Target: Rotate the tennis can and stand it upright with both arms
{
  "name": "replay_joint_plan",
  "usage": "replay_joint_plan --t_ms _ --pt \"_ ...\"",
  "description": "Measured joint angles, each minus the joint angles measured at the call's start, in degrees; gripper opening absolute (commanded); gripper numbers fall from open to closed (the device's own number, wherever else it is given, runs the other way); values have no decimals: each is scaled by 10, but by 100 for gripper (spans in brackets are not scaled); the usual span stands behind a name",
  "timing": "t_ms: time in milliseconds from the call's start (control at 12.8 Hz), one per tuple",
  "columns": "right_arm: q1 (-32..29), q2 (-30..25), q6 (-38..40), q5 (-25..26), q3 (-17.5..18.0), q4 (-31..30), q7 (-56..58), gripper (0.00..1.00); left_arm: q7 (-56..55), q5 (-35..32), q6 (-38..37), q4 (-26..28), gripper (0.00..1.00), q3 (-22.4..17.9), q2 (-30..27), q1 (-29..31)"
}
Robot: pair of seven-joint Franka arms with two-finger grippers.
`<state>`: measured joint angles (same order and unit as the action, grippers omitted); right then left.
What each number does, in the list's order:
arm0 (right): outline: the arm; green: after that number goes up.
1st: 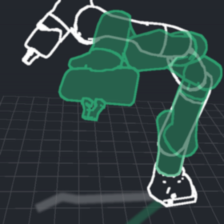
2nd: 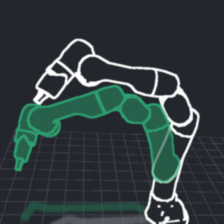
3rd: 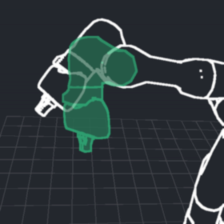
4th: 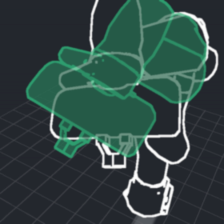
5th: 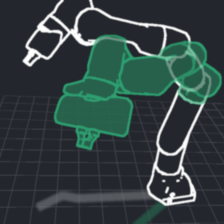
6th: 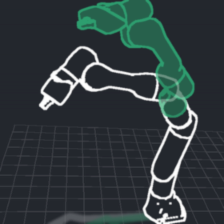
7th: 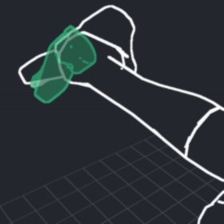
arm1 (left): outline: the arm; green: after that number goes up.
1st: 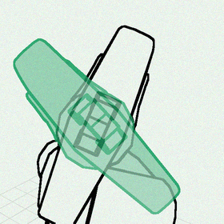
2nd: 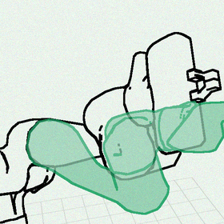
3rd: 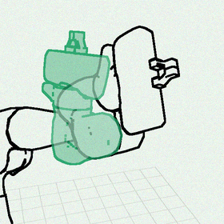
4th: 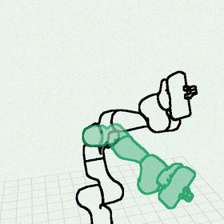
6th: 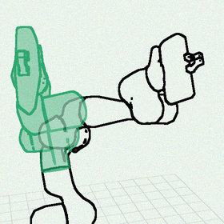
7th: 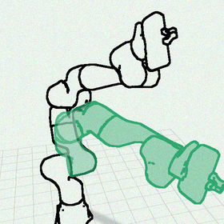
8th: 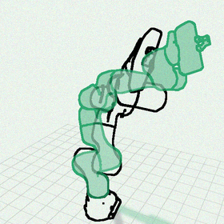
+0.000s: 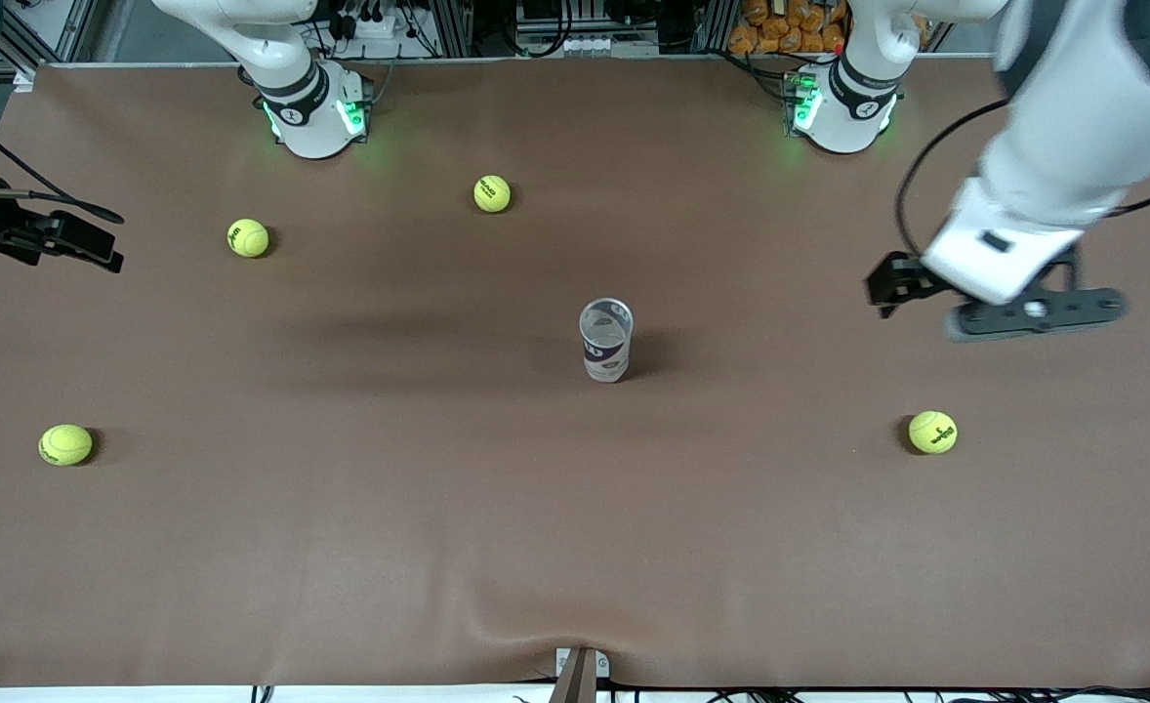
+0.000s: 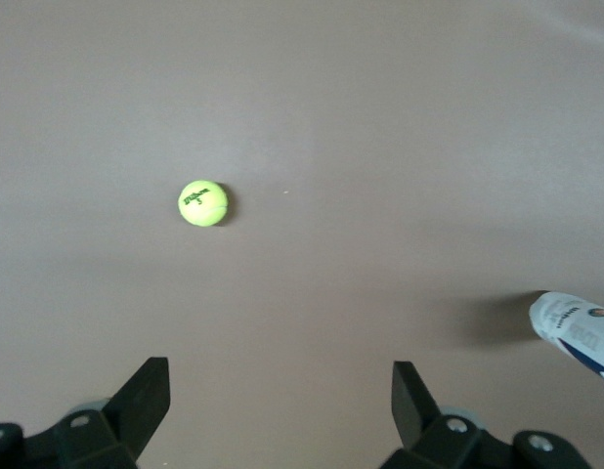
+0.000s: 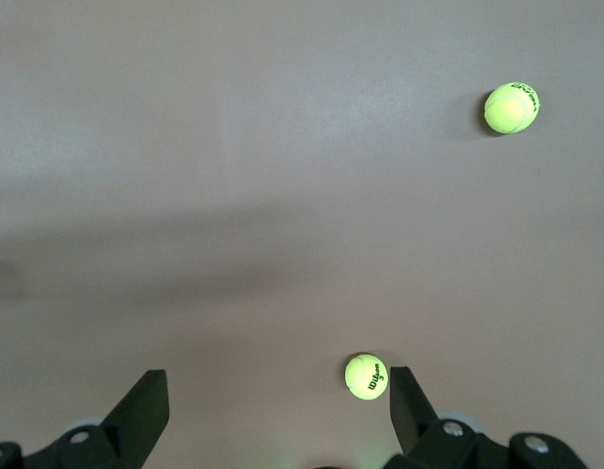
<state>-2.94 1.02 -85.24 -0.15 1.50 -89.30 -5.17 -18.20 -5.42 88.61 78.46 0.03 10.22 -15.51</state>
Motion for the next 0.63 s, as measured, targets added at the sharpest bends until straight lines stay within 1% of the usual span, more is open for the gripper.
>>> replay_joint_plan --t_ms 235,392,627 --pt "15 0 1 0 -20 2 0 100 57 29 -1 44 100 1 -29 60" --pt "15 0 1 -1 -25 4 0 100 85 51 0 79 100 1 -49 92" --pt "15 0 2 -1 -26 5 0 100 94 55 18 141 100 2 -89 98"
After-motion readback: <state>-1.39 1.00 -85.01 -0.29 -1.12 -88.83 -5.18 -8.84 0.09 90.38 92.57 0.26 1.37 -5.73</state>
